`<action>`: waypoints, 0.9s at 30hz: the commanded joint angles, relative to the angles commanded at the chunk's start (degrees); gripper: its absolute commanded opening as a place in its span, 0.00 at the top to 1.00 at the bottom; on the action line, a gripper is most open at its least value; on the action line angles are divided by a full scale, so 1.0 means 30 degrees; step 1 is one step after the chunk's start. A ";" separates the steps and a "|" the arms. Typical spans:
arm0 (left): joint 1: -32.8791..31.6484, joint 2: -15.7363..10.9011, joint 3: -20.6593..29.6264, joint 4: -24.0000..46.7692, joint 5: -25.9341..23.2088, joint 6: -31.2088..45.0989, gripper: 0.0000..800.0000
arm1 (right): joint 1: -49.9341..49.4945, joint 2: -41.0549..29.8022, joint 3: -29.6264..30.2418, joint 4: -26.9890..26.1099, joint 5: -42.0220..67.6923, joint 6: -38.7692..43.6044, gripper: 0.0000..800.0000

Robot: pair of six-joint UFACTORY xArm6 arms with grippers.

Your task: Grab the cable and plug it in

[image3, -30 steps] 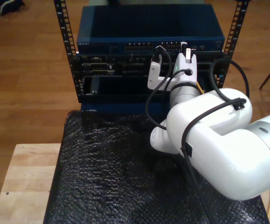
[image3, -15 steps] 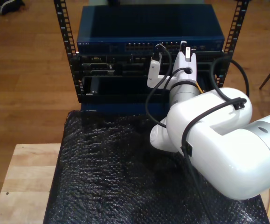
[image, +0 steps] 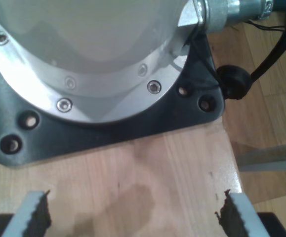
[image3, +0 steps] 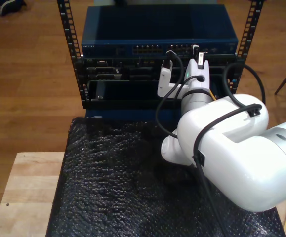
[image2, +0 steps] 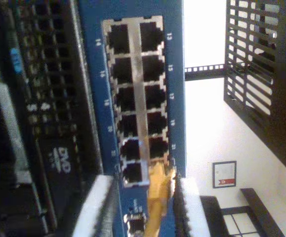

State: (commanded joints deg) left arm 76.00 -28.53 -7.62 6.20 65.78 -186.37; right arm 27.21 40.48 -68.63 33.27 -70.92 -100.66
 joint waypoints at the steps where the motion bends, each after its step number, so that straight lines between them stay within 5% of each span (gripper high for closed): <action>1: 0.0000 0.0000 0.0000 0.0000 0.0000 0.0000 0.00 | 0.0117 -0.0176 0.0205 0.0000 0.0000 0.0088 0.59; 16: 0.0000 -0.0029 0.0000 0.0000 0.0000 0.0000 0.00 | 0.1319 -0.5363 0.6652 -0.0117 0.1114 0.1641 0.58; 27: 0.0000 0.0000 0.0000 0.0000 0.0000 0.0000 0.00 | 0.0615 -1.1780 1.1194 -0.1377 0.6359 0.1436 0.54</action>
State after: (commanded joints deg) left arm 76.00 -28.53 -7.62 6.20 65.78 -186.37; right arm 29.05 5.14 -35.04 29.14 -51.85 -96.35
